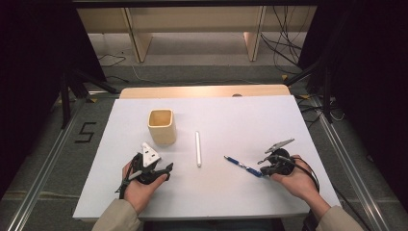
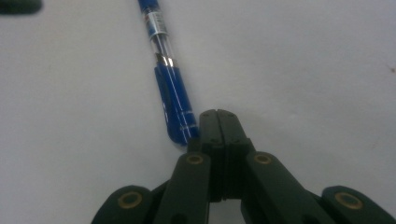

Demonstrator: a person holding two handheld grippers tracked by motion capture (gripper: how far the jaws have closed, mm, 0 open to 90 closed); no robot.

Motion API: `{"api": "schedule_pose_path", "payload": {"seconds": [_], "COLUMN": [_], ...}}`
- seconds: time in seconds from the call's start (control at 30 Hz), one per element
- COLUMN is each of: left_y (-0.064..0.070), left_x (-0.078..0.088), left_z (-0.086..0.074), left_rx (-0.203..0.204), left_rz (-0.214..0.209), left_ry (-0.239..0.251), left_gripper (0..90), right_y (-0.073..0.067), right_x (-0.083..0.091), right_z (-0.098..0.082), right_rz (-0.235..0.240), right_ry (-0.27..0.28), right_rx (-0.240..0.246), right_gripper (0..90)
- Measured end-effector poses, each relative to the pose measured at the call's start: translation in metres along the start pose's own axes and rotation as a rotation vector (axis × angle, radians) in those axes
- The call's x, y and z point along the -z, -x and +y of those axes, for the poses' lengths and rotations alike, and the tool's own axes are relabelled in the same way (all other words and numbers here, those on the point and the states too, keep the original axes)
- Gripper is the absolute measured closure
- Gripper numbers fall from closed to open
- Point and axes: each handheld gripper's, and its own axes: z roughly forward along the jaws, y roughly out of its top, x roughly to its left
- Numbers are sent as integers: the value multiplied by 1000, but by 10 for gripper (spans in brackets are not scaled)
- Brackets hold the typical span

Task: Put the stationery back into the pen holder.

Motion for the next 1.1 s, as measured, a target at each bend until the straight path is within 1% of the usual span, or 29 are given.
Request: {"api": "schedule_pose_path", "payload": {"seconds": [0.13,0.2,0.3,0.33,0.37,0.4,0.47,0.5,0.57,0.73,0.8,0.9,0.97,1.1], "left_y": [0,0,0,0,0,0,0,0,0,0,0,1,1,1], "left_x": [0,1,1,0,0,0,0,0,0,0,0,0,0,-1], "left_z": [0,0,-1,-1,-1,-1,-1,-1,-1,-1,-1,-1,-1,-1], "left_rx": [-2,-2,1,-1,0,0,-2,0,0,0,1,4,3,3], "left_rz": [1,0,-1,-1,-1,-1,-2,-2,-2,-3,-4,-4,-4,-5], "left_ry": [2,1,0,-1,-1,-1,-1,-1,-1,0,0,3,4,3], "left_gripper": [347,347,347,346,345,343,342,343,343,343,343,343,343,343], "right_y": [-2,-1,-1,0,0,0,-1,-3,-6,-16,-20,-25,-29,-34], "right_x": [1,1,5,7,9,11,12,13,11,1,-4,-9,-14,-21], "right_z": [1,3,9,12,17,22,30,36,45,60,65,70,73,78], "right_rz": [1,-4,-24,-30,-48,-51,-37,-27,-4,16,18,21,15,12], "right_ry": [-21,-33,-47,-53,-53,-62,-74,-80,-107,-177,-197,-213,-239,-269], "right_rx": [4,12,30,42,57,71,102,125,148,209,234,267,307,332], "right_gripper": [900,878,810,773,735,705,660,627,600,569,570,587,592,608]}}
